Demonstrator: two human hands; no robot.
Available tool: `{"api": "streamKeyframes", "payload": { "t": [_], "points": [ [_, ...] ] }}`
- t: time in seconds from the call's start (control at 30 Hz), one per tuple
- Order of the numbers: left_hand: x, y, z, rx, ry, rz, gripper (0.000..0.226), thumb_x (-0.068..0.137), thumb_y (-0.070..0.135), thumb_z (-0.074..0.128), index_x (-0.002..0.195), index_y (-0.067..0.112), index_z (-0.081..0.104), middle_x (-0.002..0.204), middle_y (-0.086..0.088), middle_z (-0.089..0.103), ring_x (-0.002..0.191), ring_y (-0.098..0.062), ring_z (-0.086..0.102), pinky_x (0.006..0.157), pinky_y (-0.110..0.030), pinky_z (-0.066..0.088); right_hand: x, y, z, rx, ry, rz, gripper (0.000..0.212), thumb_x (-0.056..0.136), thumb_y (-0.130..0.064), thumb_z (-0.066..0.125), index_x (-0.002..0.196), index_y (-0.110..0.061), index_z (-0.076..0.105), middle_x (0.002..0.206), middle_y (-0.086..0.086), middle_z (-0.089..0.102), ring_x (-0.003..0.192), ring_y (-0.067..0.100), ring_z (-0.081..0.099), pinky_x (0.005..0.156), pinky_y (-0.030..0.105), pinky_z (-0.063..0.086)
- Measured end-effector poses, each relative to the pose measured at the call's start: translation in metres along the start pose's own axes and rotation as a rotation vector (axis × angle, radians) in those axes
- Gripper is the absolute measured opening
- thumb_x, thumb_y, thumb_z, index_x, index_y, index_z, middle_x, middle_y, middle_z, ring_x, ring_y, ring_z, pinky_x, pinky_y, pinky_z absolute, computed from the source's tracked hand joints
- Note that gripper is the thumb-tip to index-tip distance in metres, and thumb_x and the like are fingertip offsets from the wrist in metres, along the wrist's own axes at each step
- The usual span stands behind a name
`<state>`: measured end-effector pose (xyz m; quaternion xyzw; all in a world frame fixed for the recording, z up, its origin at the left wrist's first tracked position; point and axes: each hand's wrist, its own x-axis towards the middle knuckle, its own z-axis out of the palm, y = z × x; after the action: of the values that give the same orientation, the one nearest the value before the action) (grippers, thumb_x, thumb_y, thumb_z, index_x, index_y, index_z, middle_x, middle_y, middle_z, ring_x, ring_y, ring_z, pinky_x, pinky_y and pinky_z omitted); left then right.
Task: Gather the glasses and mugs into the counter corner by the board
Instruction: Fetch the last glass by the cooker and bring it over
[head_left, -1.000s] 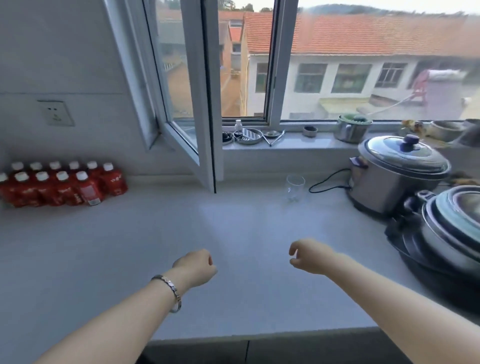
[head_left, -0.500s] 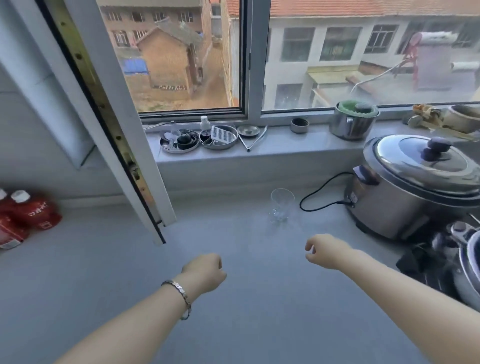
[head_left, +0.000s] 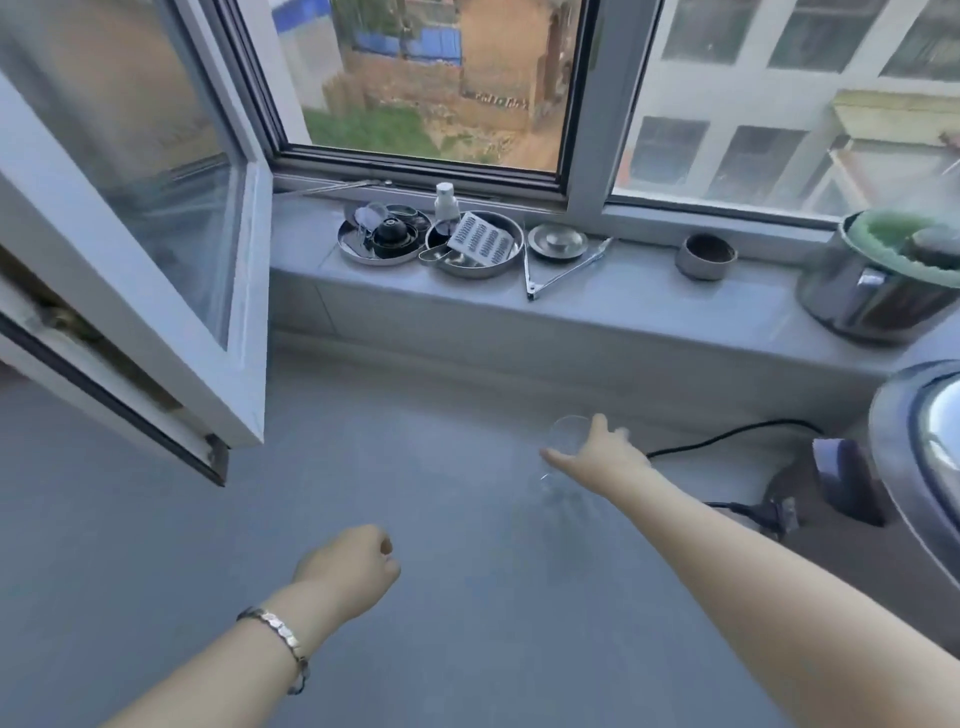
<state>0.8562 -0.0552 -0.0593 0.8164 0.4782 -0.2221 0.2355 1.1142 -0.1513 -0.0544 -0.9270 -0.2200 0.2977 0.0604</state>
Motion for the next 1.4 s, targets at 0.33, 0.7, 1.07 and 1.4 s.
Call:
{"api": "streamKeyframes", "payload": {
  "t": [0.33, 0.7, 1.07, 1.4],
  "points": [
    [-0.040, -0.028, 0.021, -0.096, 0.020, -0.107, 0.032, 0.090, 0.034, 0.043, 0.116, 0.022, 0.055, 0.118, 0.001, 0.063, 0.108, -0.022, 0.061, 0.087, -0.027, 0.046, -0.026, -0.001, 0.013, -0.067, 0.093, -0.208, 0.069, 0.071, -0.042, 0.069, 0.126, -0.013, 0.039, 0.122, 0.010, 0.042, 0.106, 0.031, 0.058, 0.071, 0.029, 0.039],
    [-0.180, -0.174, 0.065, -0.311, 0.133, -0.314, 0.023, 0.090, 0.029, 0.043, 0.104, 0.022, 0.060, 0.116, 0.000, 0.064, 0.101, -0.020, 0.061, 0.086, -0.026, 0.046, -0.221, -0.095, 0.104, -0.448, -0.156, -0.852, 0.088, 0.067, -0.040, 0.074, 0.142, -0.026, 0.028, 0.130, 0.004, 0.042, 0.111, 0.027, 0.056, 0.082, 0.030, 0.047],
    [-0.421, -0.399, 0.183, -0.547, 0.235, -0.648, 0.018, 0.090, 0.030, 0.045, 0.073, 0.028, 0.042, 0.102, 0.000, 0.061, 0.100, -0.023, 0.059, 0.088, -0.028, 0.045, -0.487, -0.206, 0.281, -0.601, -0.266, -1.268, 0.079, 0.067, -0.044, 0.071, 0.136, -0.033, 0.033, 0.123, -0.001, 0.046, 0.103, 0.021, 0.060, 0.075, 0.029, 0.049],
    [-0.594, -0.559, 0.240, -0.702, 0.382, -0.933, 0.008, 0.091, 0.027, 0.043, 0.092, 0.022, 0.049, 0.112, -0.002, 0.060, 0.107, -0.023, 0.058, 0.087, -0.029, 0.044, -0.683, -0.299, 0.418, -0.755, -0.376, -1.540, 0.085, 0.067, -0.043, 0.071, 0.141, -0.031, 0.028, 0.126, 0.000, 0.044, 0.106, 0.021, 0.059, 0.085, 0.028, 0.049]
  ]
}}
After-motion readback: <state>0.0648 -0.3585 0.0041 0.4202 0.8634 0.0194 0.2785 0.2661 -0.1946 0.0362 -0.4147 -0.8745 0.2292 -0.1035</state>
